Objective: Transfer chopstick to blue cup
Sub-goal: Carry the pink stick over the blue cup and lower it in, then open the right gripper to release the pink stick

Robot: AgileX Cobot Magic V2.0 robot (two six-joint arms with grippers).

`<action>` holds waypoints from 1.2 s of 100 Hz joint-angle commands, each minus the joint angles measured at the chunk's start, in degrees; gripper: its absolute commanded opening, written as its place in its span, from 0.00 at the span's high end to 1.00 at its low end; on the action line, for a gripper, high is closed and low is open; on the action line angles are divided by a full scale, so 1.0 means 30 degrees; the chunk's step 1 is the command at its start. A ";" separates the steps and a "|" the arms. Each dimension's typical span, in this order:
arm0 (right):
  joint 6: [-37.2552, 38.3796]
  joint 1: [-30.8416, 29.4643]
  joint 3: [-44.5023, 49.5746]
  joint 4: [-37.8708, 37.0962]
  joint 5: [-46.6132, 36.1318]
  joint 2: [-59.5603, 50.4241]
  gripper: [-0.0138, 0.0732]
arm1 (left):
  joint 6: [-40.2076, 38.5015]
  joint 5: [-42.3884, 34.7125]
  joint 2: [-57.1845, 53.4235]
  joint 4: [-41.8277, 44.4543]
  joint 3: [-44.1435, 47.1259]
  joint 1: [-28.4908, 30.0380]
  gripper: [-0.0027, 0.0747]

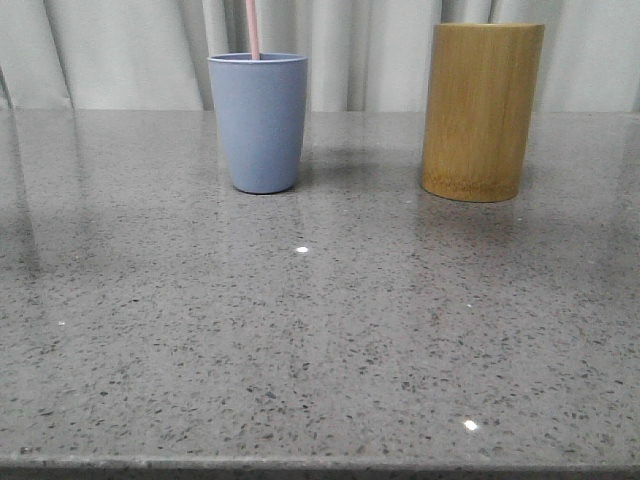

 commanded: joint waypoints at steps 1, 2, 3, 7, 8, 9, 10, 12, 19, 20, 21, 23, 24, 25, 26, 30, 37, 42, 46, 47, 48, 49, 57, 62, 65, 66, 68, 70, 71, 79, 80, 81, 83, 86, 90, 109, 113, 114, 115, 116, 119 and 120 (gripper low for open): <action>-0.0177 0.0004 -0.0687 -0.0012 -0.1335 -0.1038 0.47 | -0.0157 -0.1142 -0.0352 -0.0279 -0.0496 0.0007 0.56; -0.0177 0.0004 -0.0687 -0.0012 -0.1340 -0.1035 0.47 | -0.0157 -0.1142 -0.0352 -0.0279 -0.0496 0.0007 0.56; -0.0177 0.0004 -0.0687 -0.0012 -0.1340 -0.1041 0.47 | -0.0157 -0.1142 -0.0352 -0.0279 -0.0496 0.0007 0.56; -0.0177 0.0004 -0.0687 0.0000 -0.1340 -0.1126 0.47 | -0.0157 -0.1142 -0.0352 -0.0279 -0.0496 0.0007 0.56; -0.0177 0.0004 -0.0687 0.0000 -0.1340 -0.1156 0.47 | -0.0157 -0.1142 -0.0352 -0.0279 -0.0496 0.0007 0.56; -0.0177 0.0004 -0.0687 0.0000 -0.1340 -0.1188 0.47 | -0.0157 -0.1142 -0.0352 -0.0279 -0.0496 0.0007 0.56; -0.0177 0.0004 -0.0687 0.0000 -0.1340 -0.1202 0.47 | -0.0157 -0.1142 -0.0352 -0.0279 -0.0496 0.0007 0.56; -0.0177 0.0004 -0.0687 0.0000 -0.1340 -0.1261 0.47 | -0.0157 -0.1142 -0.0352 -0.0279 -0.0496 0.0007 0.56; -0.0177 -0.0017 -0.0687 0.0000 -0.1340 -0.1545 0.47 | -0.0157 -0.1142 -0.0352 -0.0279 -0.0496 0.0007 0.56; -0.0177 -0.0017 -0.0687 0.0000 -0.1340 -0.1580 0.47 | -0.0157 -0.1142 -0.0352 -0.0279 -0.0496 0.0007 0.56; -0.0177 -0.0017 -0.0687 0.0000 -0.1340 -0.1604 0.47 | -0.0157 -0.1142 -0.0352 -0.0279 -0.0496 0.0007 0.56; -0.0177 -0.0017 -0.0687 0.0000 -0.1340 -0.1712 0.47 | -0.0157 -0.1142 -0.0352 -0.0279 -0.0496 0.0007 0.56; -0.0177 -0.0035 -0.0687 0.0000 -0.1340 -0.1745 0.47 | -0.0157 -0.1142 -0.0352 -0.0279 -0.0496 0.0007 0.56; -0.0177 -0.0053 -0.0687 0.0000 -0.1311 -0.1801 0.47 | -0.0157 -0.1142 -0.0352 -0.0279 -0.0496 0.0007 0.56; -0.0177 -0.0056 -0.0687 0.0000 -0.1291 -0.1836 0.47 | -0.0157 -0.1142 -0.0352 -0.0279 -0.0496 0.0007 0.56; -0.0177 -0.0124 -0.0687 0.0000 -0.1094 -0.2036 0.47 | -0.0157 -0.1142 -0.0352 -0.0279 -0.0496 0.0007 0.56; -0.0177 -0.0210 -0.0687 0.0000 -0.0568 -0.2444 0.47 | -0.0157 -0.1180 -0.0352 -0.0279 -0.0496 0.0007 0.56; -0.0177 -0.0239 -0.0613 0.0000 -0.0244 -0.2711 0.47 | -0.0157 -0.1316 -0.0352 -0.0279 -0.0496 0.0007 0.56; -0.0177 -0.0303 -0.0530 0.0000 -0.0244 -0.2967 0.47 | -0.0157 -0.1389 -0.0352 -0.0279 -0.0496 0.0007 0.56; -0.0177 -0.0305 -0.0465 0.0000 -0.0244 -0.3017 0.47 | -0.0157 -0.1432 -0.0352 -0.0242 -0.0496 0.0007 0.56; -0.0177 -0.0361 -0.0427 0.0000 -0.0244 -0.3131 0.47 | -0.0157 -0.1493 -0.0352 -0.0242 -0.0496 0.0007 0.56; -0.0177 -0.0379 -0.0335 0.0000 -0.0244 -0.3192 0.47 | -0.0157 -0.1558 -0.0352 -0.0242 -0.0496 0.0007 0.56; -0.0177 -0.0557 0.0401 -0.0019 -0.0244 -0.3911 0.47 | -0.0157 -0.1935 -0.0437 -0.0242 -0.0496 0.0007 0.56; -0.0177 -0.0782 0.1083 -0.0019 -0.0244 -0.4568 0.47 | -0.0299 -0.2136 -0.0517 -0.0139 -0.0496 0.0007 0.56; -0.0177 -0.0900 0.1538 -0.0019 -0.0244 -0.4934 0.47 | -0.0299 -0.2259 -0.0567 -0.0100 -0.0496 0.0007 0.56; -0.0177 -0.0943 0.1775 -0.0019 -0.0244 -0.5031 0.47 | -0.0299 -0.2278 -0.0631 -0.0100 -0.0496 0.0007 0.56; -0.0177 -0.1074 0.2148 -0.0019 -0.0244 -0.5327 0.47 | -0.0299 -0.2321 -0.0668 -0.0100 -0.0496 0.0007 0.56; -0.0177 -0.1217 0.2536 -0.0019 -0.0244 -0.5622 0.47 | -0.0299 -0.2352 -0.0771 -0.0100 -0.0455 0.0007 0.56; -0.0177 -0.1262 0.2670 -0.0019 -0.0244 -0.5723 0.47 | -0.0299 -0.2398 -0.0819 -0.0057 -0.0453 0.0007 0.56; -0.0177 -0.1912 0.4177 -0.0019 -0.0434 -0.6998 0.47 | -0.0496 -0.3099 -0.1205 0.0304 -0.0107 0.0007 0.56; -0.0177 -0.1972 0.4459 -0.0019 -0.0458 -0.7104 0.47 | -0.0633 -0.3183 -0.1305 0.0361 -0.0058 0.0007 0.56; -0.0177 -0.2093 0.4601 -0.0019 -0.0480 -0.7322 0.47 | -0.0715 -0.3271 -0.1352 0.0498 0.0057 0.0007 0.56; -0.0177 -0.2272 0.5019 -0.0019 -0.0481 -0.7651 0.47 | -0.0910 -0.3541 -0.1493 0.0638 0.0180 0.0007 0.56; -0.0177 -0.2508 0.5558 -0.0019 -0.0499 -0.8095 0.47 | -0.1218 -0.3980 -0.1711 0.0970 0.0536 0.0007 0.56; -0.0177 -0.2878 0.6356 -0.0019 -0.0499 -0.8650 0.47 | -0.1682 -0.4371 -0.2058 0.1264 0.0930 0.0007 0.56; -0.0177 -0.4276 0.9340 -0.0426 -0.0499 -1.1421 0.48 | -0.1820 -0.5960 -0.3647 0.1612 0.3290 0.0007 0.56; -0.0177 -0.4458 0.9871 -0.0514 -0.0407 -1.1858 0.48 | -0.1820 -0.6211 -0.3971 0.1612 0.3654 0.0007 0.56; -0.0177 -0.4521 0.9952 -0.0553 -0.0385 -1.2025 0.49 | -0.1820 -0.6296 -0.4023 0.1612 0.3790 0.0007 0.56; -0.0177 -0.4554 1.0112 -0.0582 -0.0353 -1.2105 0.49 | -0.1820 -0.6302 -0.4125 0.1612 0.3860 0.0007 0.56; -0.0177 -0.4611 1.0189 -0.0603 -0.0244 -1.2270 0.50 | -0.1820 -0.6362 -0.4172 0.1612 0.3998 0.0007 0.56; -0.0177 -0.4708 1.0570 -0.0603 -0.0244 -1.2591 0.51 | -0.1820 -0.6581 -0.4364 0.1612 0.4259 0.0007 0.56; -0.0177 -0.4738 1.0648 -0.0621 -0.0244 -1.2668 0.52 | -0.1820 -0.6628 -0.4449 0.1612 0.4326 0.0007 0.57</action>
